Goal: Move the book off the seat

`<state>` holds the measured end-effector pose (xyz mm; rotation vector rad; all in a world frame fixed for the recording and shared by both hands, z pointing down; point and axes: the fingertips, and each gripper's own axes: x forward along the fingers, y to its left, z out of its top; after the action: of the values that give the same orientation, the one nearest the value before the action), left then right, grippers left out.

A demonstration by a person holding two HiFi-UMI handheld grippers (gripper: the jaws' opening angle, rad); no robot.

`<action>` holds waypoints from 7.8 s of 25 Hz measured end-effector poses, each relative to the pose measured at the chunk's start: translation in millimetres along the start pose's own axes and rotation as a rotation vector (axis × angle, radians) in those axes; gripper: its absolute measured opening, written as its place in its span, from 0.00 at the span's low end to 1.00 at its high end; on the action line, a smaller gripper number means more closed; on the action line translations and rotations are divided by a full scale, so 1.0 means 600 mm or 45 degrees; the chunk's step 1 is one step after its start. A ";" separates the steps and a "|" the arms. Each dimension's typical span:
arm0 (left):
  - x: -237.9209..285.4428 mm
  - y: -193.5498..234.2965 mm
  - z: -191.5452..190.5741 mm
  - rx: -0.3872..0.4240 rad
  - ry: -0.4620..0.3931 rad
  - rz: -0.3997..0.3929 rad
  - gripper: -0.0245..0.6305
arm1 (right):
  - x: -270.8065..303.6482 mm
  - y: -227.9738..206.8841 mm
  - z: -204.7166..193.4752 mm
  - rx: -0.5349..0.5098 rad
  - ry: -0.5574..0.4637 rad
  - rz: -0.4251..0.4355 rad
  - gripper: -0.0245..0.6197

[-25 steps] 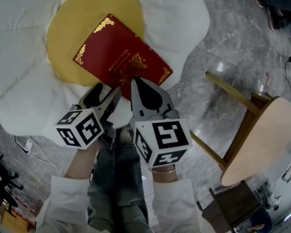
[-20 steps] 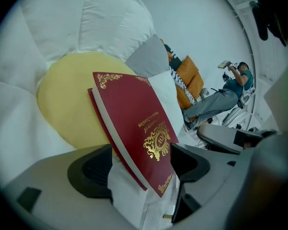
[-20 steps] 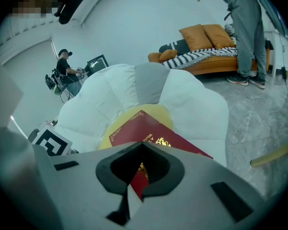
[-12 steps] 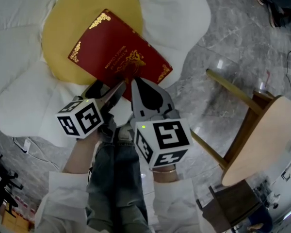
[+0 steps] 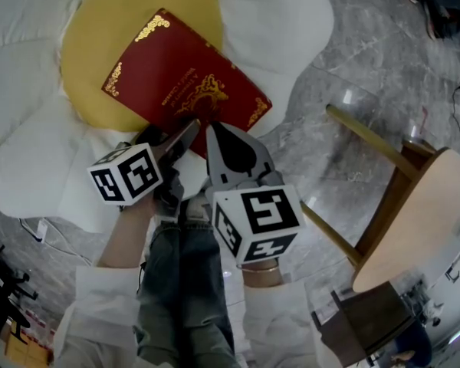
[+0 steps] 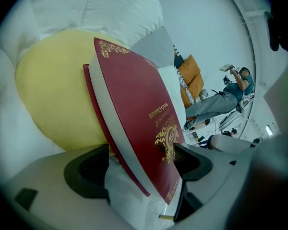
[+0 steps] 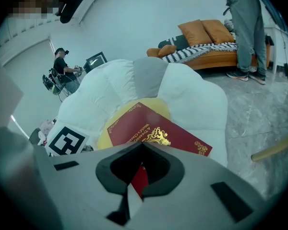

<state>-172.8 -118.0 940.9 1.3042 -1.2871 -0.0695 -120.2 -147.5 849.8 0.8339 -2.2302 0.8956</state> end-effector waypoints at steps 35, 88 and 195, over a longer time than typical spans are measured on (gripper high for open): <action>0.041 -0.094 0.048 -0.198 -0.132 -0.417 0.65 | -0.020 -0.059 -0.008 0.027 0.000 -0.074 0.05; 0.065 -0.182 0.058 -0.228 -0.016 -0.671 0.44 | -0.062 -0.097 0.026 0.072 -0.075 -0.120 0.05; -0.698 -1.186 -0.082 0.636 0.216 -1.226 0.43 | -1.207 0.159 0.403 0.155 -0.991 -0.801 0.05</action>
<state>125.7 -64.1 171.3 2.2185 -0.4389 -0.3170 199.0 -36.7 158.6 2.0660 -2.2510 0.4260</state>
